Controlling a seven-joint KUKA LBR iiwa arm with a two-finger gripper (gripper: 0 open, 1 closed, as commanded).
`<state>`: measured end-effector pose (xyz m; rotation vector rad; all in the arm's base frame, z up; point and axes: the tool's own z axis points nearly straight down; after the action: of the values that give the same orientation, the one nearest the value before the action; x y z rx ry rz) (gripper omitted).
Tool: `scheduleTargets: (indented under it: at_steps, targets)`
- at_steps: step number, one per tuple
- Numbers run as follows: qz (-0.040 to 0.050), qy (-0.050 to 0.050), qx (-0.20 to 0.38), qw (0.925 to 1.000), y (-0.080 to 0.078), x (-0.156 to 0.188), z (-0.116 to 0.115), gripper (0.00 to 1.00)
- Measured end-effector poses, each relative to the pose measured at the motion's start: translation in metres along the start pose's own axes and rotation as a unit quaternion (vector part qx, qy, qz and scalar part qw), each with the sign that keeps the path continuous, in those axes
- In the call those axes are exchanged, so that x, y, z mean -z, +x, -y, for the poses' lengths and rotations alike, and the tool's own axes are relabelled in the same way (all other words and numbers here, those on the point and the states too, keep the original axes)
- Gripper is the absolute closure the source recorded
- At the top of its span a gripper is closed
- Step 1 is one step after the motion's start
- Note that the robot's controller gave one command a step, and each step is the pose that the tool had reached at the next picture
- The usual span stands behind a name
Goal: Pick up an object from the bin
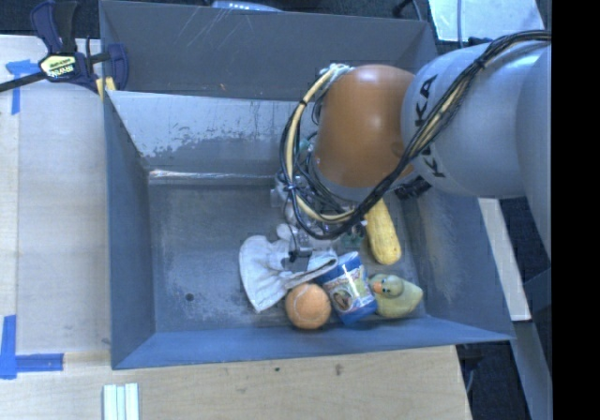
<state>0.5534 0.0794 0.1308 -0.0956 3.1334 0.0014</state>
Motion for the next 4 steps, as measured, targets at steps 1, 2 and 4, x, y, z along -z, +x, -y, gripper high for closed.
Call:
scheduleTargets:
  at_steps: [1, 2, 4]
  targets:
    - [-0.0023, 0.0, 0.079, 0.9969, 0.013, -0.034, -0.004, 0.0]
    - [0.0074, -0.001, 0.12, 0.9927, 0.031, -0.058, -0.003, 1.0]
    - [0.009, -0.001, 0.12, 0.9927, 0.031, -0.048, -0.003, 1.0]
